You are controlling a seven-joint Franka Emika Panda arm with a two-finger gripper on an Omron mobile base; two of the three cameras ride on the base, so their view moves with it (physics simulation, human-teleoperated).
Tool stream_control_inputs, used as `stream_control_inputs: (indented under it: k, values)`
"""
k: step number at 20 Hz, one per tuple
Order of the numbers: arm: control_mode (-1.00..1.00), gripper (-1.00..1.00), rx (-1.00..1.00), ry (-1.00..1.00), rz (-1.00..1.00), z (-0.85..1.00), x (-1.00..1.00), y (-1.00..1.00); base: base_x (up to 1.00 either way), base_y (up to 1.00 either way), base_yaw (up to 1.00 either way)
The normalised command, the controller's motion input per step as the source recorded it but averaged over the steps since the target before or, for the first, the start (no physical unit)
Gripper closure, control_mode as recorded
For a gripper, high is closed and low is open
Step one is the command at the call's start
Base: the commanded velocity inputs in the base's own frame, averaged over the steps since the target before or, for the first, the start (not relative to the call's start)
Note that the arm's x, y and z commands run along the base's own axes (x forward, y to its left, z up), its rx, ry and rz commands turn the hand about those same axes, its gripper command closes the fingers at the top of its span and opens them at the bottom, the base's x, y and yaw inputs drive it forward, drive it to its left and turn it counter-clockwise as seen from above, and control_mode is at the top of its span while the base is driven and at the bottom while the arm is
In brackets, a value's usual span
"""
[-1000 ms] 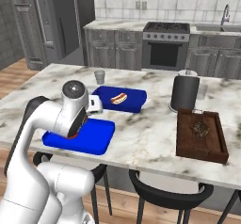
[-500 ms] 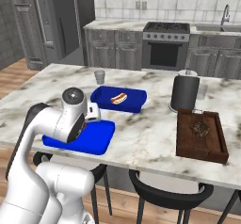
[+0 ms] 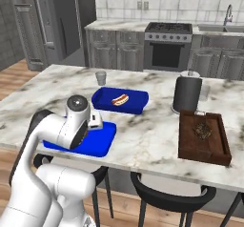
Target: Take the cake and donut from the fridge and place them on the empty tray on the dining counter.
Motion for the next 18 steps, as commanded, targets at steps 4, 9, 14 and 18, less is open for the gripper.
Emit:
stream_control_inputs:
  k: [4,9,14,18]
  values:
    - [-1.00,1.00,0.00,0.00,0.00,-0.16,0.19,0.00,0.00,0.00,0.00]
    - [-1.00,1.00,0.00,0.00,0.00,-0.15,0.27,0.00,0.00,0.00,0.00]
    - [-1.00,1.00,0.00,0.00,0.00,-0.26,0.29,0.00,0.00,0.00,0.00]
    - [-1.00,1.00,0.00,0.00,0.00,-0.33,0.32,0.00,0.00,0.00,0.00]
